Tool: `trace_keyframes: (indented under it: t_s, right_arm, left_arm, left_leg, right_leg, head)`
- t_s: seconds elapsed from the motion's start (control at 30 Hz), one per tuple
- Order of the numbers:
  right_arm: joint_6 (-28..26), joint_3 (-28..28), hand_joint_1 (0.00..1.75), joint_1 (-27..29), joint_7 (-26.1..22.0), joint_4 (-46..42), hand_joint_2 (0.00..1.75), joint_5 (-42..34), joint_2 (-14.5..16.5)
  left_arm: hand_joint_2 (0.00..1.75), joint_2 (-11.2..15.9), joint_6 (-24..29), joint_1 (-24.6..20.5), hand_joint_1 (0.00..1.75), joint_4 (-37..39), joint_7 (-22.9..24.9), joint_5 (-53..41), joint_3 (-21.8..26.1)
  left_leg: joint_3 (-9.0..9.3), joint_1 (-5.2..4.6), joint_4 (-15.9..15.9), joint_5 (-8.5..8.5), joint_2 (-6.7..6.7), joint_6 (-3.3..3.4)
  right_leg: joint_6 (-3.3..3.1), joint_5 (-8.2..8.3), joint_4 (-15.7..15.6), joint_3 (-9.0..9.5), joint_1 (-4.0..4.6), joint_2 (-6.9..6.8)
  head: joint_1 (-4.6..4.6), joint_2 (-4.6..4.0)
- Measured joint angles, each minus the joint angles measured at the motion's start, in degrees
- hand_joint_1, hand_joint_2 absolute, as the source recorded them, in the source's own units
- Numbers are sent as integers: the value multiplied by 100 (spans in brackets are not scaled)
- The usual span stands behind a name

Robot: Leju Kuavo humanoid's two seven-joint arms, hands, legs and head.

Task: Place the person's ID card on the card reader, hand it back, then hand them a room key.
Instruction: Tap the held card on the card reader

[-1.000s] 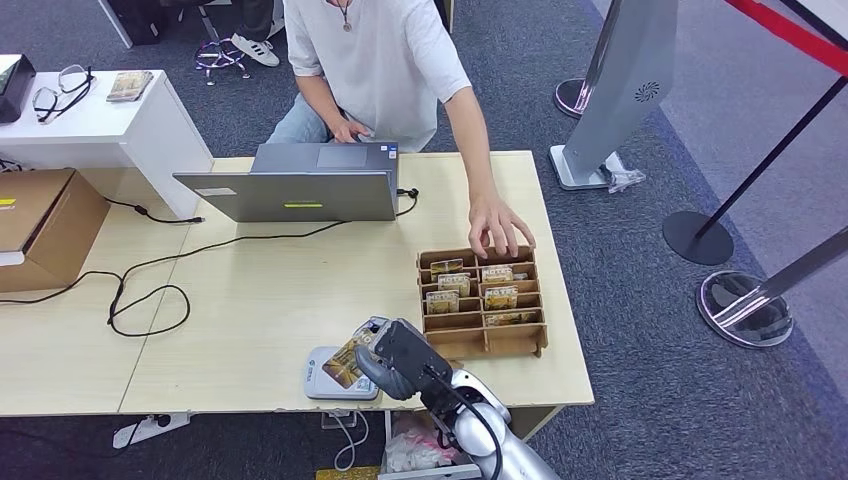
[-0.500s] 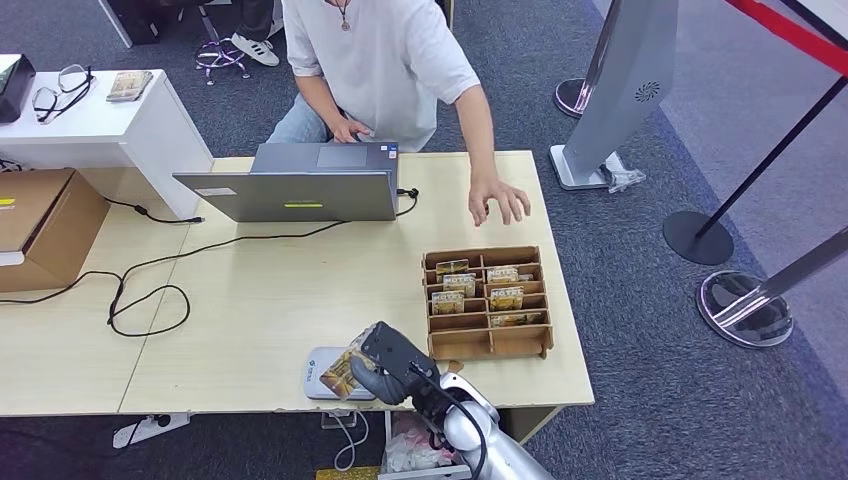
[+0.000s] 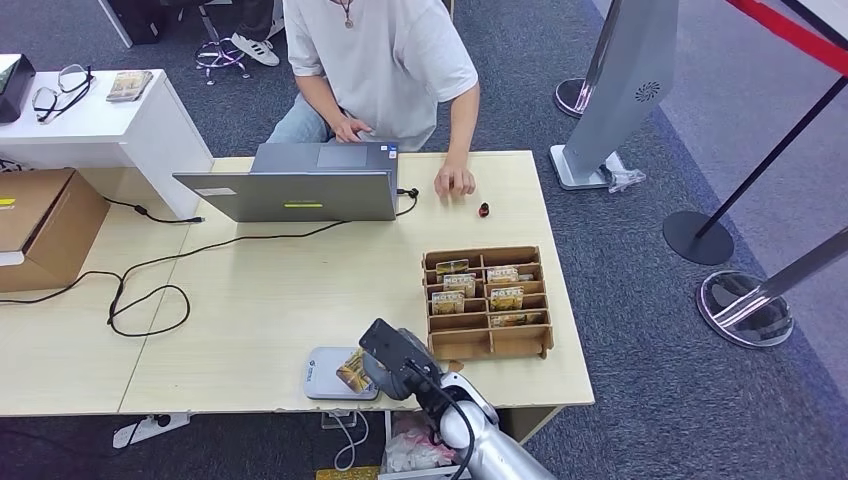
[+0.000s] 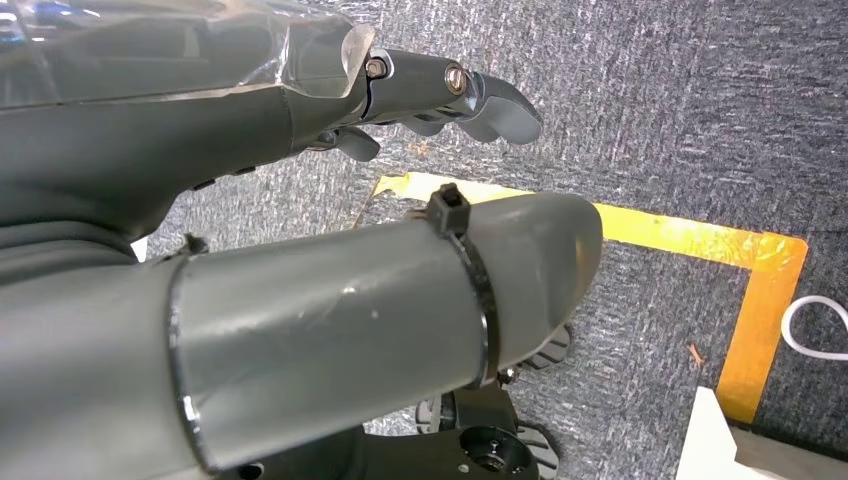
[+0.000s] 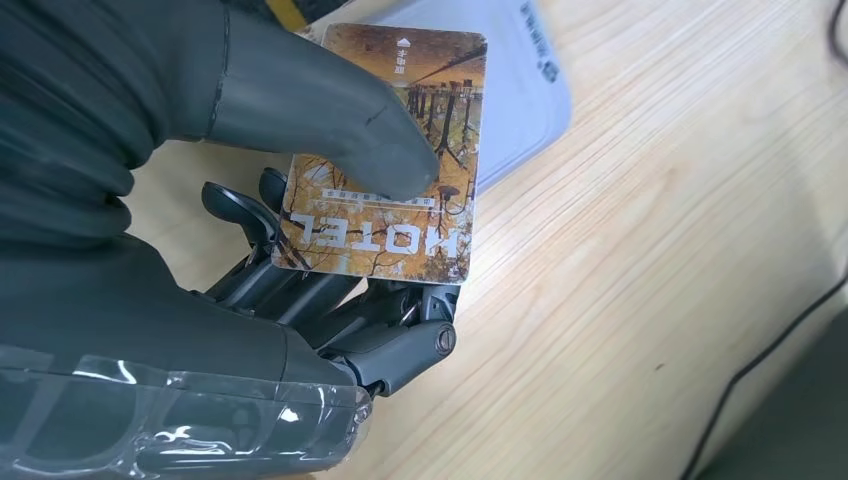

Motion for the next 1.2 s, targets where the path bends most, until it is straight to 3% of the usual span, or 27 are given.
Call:
trace_keyframes:
  t_s: [0.33,1.2]
  right_arm:
    - [-62,10,175,-110,256,138,175,197,92]
    - [507,256,175,-667,155,768,175,220,587]
  left_arm:
    - [0,0,-20,-1,0,0,32,-49,0]
    - [0,0,-3,-28,0,0,161,-36,0]
  left_leg:
    - [0,0,0,0,0,0]
    - [0,1,0,0,0,0]
  right_leg:
    - [0,0,0,0,0,0]
    - [0,0,1,0,1,1]
  head:
    - [1,0]
    - [0,0]
